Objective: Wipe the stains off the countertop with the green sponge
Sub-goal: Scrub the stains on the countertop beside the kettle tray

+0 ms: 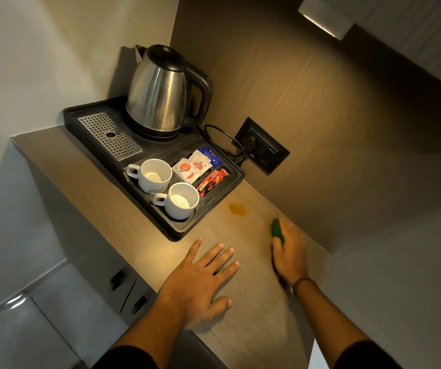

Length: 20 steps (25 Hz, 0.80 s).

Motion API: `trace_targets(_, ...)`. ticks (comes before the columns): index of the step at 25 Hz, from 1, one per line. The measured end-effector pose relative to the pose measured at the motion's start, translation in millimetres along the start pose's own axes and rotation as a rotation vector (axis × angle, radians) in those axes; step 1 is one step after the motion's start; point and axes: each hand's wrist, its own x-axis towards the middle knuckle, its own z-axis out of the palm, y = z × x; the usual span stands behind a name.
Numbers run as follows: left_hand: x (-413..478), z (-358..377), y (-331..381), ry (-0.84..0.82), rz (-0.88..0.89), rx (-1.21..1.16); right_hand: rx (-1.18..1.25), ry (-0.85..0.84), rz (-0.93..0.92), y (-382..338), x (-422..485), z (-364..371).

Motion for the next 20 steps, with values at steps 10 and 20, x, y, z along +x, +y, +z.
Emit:
trace_targets(10,1,-2,0,-0.025,0.012,-0.005,-0.022,-0.035,-0.110,-12,-9,8)
trace_targets(20,0,-8,1,-0.042,0.020,-0.031,-0.004,-0.112,-0.280,-48,12,32)
